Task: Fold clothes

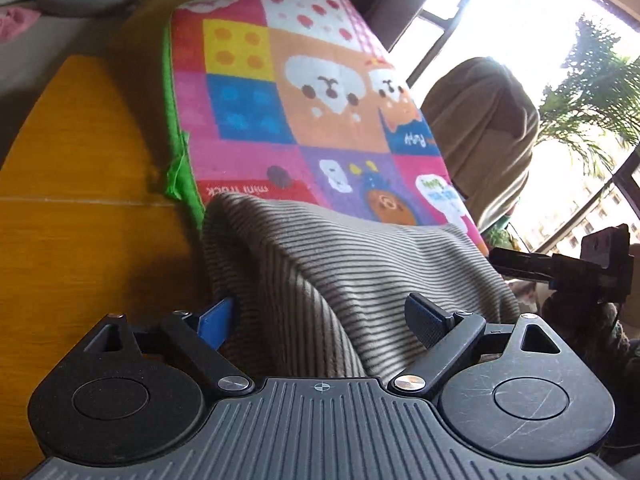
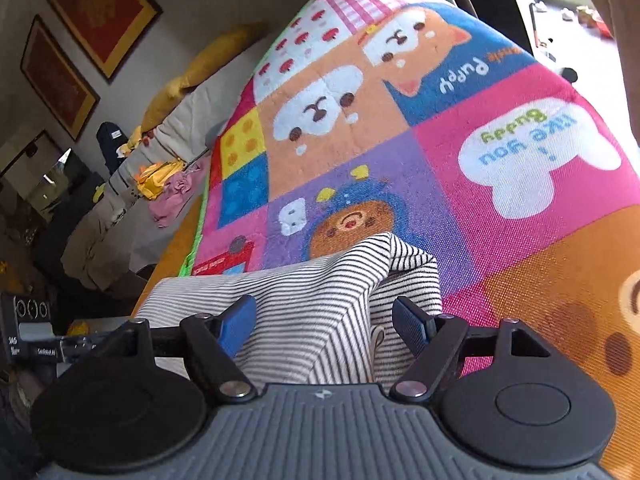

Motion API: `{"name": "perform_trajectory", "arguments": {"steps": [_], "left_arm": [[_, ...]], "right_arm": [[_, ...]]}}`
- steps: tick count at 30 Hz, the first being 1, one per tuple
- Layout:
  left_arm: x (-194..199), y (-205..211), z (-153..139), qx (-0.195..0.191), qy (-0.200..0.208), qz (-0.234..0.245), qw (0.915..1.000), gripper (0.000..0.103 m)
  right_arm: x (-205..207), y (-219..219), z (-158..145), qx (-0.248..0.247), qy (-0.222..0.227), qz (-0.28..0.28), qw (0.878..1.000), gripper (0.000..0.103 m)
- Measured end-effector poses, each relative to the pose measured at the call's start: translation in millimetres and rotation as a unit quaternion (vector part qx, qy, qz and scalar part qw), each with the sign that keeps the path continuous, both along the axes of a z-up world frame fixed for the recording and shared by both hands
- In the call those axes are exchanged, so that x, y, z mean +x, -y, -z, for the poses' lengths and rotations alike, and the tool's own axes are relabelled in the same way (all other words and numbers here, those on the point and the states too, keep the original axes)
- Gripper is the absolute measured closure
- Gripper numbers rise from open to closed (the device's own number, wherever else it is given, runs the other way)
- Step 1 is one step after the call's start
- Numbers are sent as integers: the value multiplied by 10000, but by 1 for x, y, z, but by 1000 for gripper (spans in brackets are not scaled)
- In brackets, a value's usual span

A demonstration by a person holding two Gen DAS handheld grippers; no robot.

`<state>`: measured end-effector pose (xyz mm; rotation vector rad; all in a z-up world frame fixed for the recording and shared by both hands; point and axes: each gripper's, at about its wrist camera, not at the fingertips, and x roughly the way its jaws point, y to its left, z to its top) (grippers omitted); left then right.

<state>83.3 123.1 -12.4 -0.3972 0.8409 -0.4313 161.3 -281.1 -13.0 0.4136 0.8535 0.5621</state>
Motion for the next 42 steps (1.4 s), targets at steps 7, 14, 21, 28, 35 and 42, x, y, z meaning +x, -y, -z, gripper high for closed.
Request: {"name": "perform_trajectory", "arguments": {"steps": [7, 14, 21, 28, 35, 42], "left_arm": [[-4, 10, -8, -316, 172, 726, 9967, 10], [-11, 12, 10, -96, 87, 814, 9966, 10], [13, 34, 1, 17, 183, 615, 9979, 26], [-3, 18, -24, -184, 224, 744, 9968, 54], [-41, 10, 11, 243, 92, 747, 9969, 48], [-34, 13, 12, -77, 69, 836, 9964, 25]], "right_arm": [[-6, -25, 4, 589, -538, -1133, 9904, 23], [-43, -37, 3, -108, -218, -1470, 9888, 29], [-11, -36, 0, 84, -127, -873, 9961, 55], [-43, -29, -33, 212, 139, -1045, 9942, 57], [-75, 0, -8, -315, -222, -552, 9977, 48], [-84, 19, 14, 224, -653, -163, 9975, 37]]}}
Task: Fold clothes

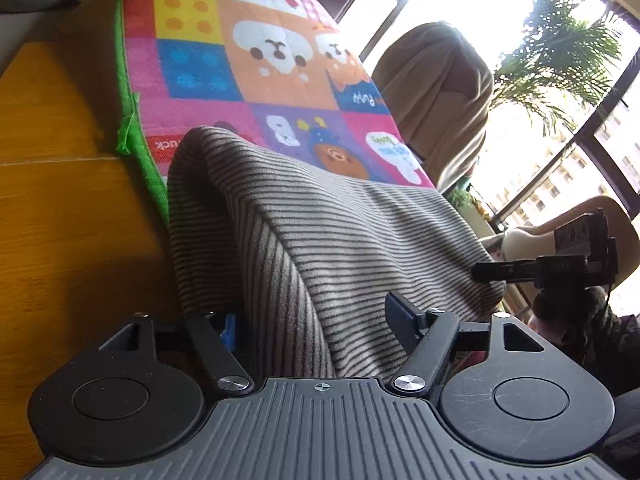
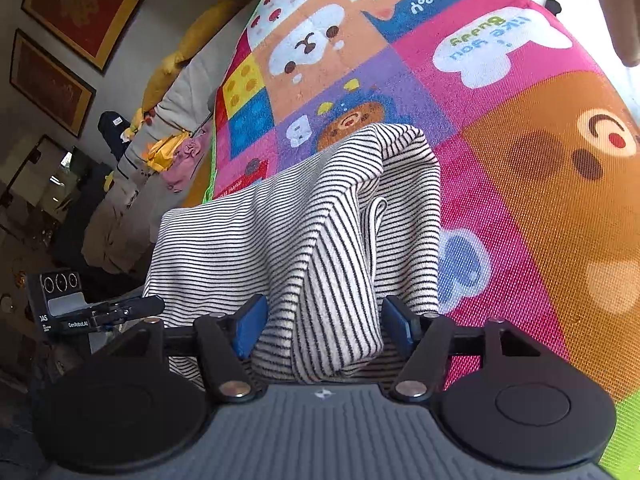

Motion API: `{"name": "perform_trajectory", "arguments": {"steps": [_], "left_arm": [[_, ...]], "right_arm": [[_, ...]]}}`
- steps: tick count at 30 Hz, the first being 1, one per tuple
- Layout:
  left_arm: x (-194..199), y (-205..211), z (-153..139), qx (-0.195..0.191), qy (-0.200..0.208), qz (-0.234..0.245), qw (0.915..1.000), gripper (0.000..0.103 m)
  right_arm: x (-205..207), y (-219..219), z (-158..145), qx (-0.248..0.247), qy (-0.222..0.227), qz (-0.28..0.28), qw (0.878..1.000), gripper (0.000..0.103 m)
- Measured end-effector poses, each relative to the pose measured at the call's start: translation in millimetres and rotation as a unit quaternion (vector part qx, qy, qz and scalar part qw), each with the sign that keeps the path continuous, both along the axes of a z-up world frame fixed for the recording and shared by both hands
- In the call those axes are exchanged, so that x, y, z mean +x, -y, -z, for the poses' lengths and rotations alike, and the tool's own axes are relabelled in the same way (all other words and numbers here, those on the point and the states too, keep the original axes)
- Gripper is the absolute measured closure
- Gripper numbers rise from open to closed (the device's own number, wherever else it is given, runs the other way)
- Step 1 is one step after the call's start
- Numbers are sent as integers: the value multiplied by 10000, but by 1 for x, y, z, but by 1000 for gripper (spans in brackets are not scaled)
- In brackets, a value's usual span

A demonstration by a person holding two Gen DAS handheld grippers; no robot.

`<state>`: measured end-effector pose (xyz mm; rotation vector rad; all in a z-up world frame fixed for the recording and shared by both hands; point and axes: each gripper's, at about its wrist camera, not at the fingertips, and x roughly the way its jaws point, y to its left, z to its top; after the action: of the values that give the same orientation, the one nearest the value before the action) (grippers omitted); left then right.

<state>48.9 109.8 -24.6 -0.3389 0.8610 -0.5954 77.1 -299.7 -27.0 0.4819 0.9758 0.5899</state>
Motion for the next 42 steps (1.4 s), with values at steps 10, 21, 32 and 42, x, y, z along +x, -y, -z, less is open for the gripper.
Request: {"name": "perform_trajectory", "arguments": {"steps": [10, 21, 32, 42], "left_arm": [[3, 16, -23, -31, 122, 20, 9999, 60], [-25, 19, -6, 920, 326, -19, 9952, 37], [-28, 26, -64, 20, 1554, -134, 9878, 4], [9, 67, -12, 996, 521, -618, 9917, 1]], "right_arm": [[4, -49, -49, -557, 1140, -666, 9897, 70], [-19, -32, -25, -1859, 1198, -414, 9744, 40], [-22, -39, -44, -2628, 2185, -103, 9397, 6], [-18, -30, -32, -2429, 1956, 167, 9500, 0]]}}
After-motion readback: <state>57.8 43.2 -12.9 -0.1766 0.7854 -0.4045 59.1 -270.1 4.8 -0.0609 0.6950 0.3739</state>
